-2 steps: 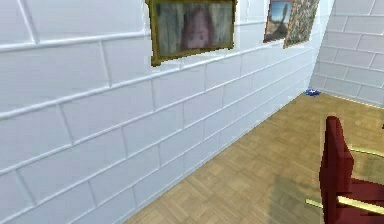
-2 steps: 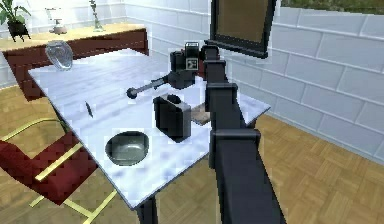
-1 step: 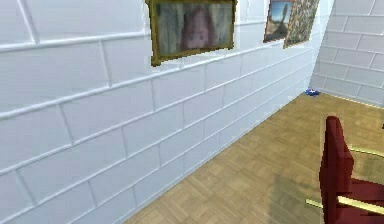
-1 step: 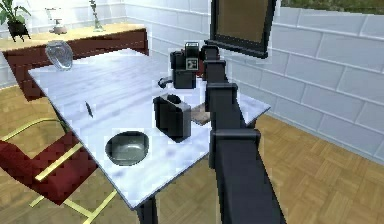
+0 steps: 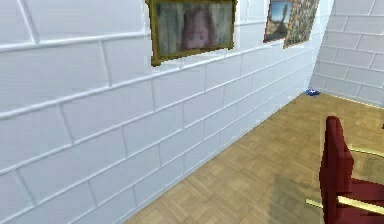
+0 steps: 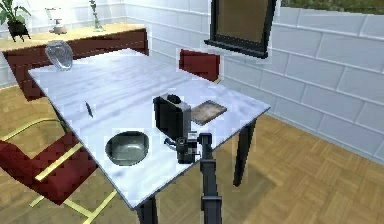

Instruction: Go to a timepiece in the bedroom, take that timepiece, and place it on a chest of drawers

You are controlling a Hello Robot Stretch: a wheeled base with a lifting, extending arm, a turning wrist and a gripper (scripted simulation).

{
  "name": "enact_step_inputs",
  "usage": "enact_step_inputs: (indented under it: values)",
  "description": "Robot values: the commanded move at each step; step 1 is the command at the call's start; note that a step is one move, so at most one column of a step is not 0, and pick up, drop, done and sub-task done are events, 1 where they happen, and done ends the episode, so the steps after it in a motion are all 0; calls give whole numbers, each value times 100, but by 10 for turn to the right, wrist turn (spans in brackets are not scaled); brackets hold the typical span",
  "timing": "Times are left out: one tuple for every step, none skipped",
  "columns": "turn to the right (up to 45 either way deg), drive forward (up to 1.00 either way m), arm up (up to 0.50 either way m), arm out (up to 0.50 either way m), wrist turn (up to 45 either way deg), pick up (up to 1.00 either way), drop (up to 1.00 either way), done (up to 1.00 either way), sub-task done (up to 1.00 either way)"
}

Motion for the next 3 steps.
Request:
enact_step_inputs:
  values:
    - [0, 0, 0, 0, 0, 100, 0, 0, 0]
    - [0, 0, 10, 0, 0, 0, 0, 0, 0]
    - [0, 0, 22, 0, 0, 0, 0, 0, 0]
